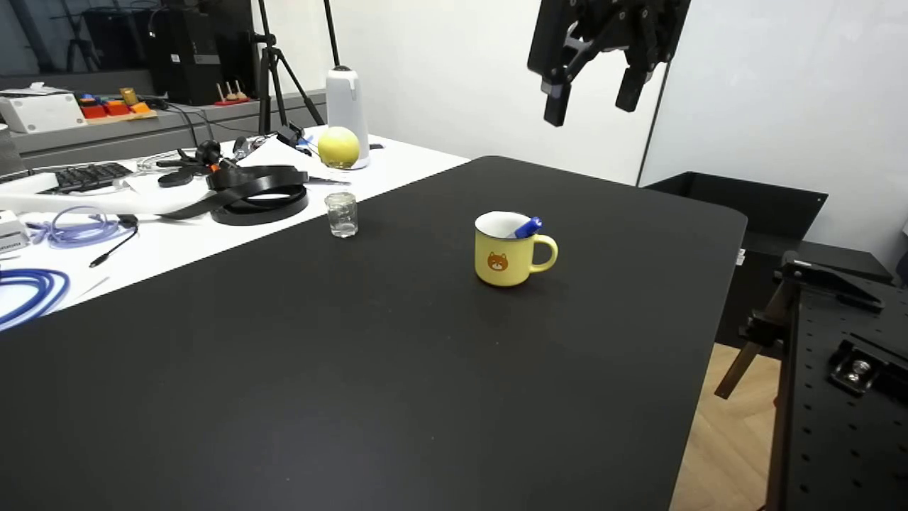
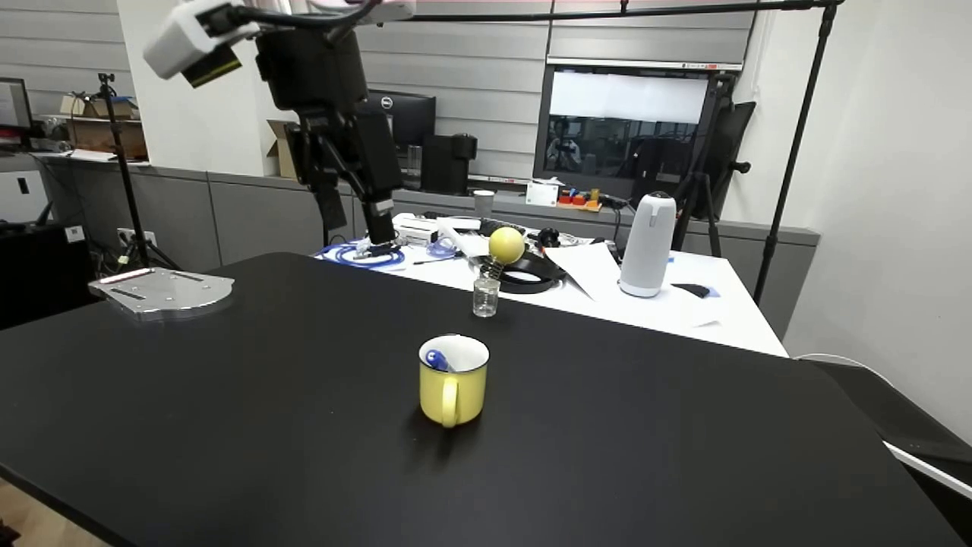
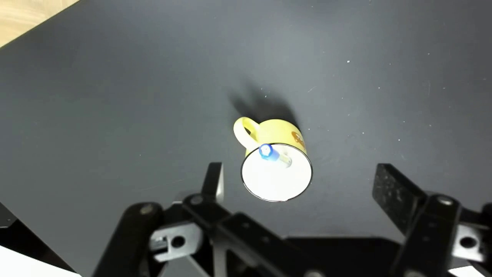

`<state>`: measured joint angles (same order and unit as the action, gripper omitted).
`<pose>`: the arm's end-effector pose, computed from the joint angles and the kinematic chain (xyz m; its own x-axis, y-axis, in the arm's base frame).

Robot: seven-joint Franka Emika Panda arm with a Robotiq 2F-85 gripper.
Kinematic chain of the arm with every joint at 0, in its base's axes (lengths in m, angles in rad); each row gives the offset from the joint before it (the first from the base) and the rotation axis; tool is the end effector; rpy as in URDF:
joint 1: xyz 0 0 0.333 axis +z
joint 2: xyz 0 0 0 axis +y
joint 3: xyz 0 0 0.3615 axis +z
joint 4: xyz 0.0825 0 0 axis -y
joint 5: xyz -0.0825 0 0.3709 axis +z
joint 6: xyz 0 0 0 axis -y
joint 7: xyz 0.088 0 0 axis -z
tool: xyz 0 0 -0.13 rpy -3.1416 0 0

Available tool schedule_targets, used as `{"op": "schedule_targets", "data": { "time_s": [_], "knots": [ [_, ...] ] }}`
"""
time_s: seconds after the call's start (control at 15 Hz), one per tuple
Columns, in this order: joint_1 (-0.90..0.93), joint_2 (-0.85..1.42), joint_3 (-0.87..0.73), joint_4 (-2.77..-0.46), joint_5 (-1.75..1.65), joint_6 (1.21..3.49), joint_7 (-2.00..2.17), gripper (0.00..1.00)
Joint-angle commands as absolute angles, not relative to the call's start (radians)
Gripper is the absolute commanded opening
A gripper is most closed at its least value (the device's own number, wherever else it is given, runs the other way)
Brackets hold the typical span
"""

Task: Pick the marker from the cup and put it on the table

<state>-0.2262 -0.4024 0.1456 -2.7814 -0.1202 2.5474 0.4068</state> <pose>0.3576 -0.0308 0.3719 0.9057 -0.3758 0.1962 -0.3946 -0.9164 0.0666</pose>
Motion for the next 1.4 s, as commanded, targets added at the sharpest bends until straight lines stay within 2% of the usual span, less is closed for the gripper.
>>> {"op": "schedule_targets", "data": {
  "time_s": [0.0, 0.47, 1.33],
  "knots": [
    [-0.178, -0.251, 0.021, -2.697, -0.100, 2.556, 0.168, 1.00],
    [-0.143, 0.031, -0.085, -2.508, -0.114, 2.542, -0.226, 1.00],
    [-0.084, 0.334, -0.075, -2.245, -0.146, 2.440, -0.162, 1.00]
  ]
}}
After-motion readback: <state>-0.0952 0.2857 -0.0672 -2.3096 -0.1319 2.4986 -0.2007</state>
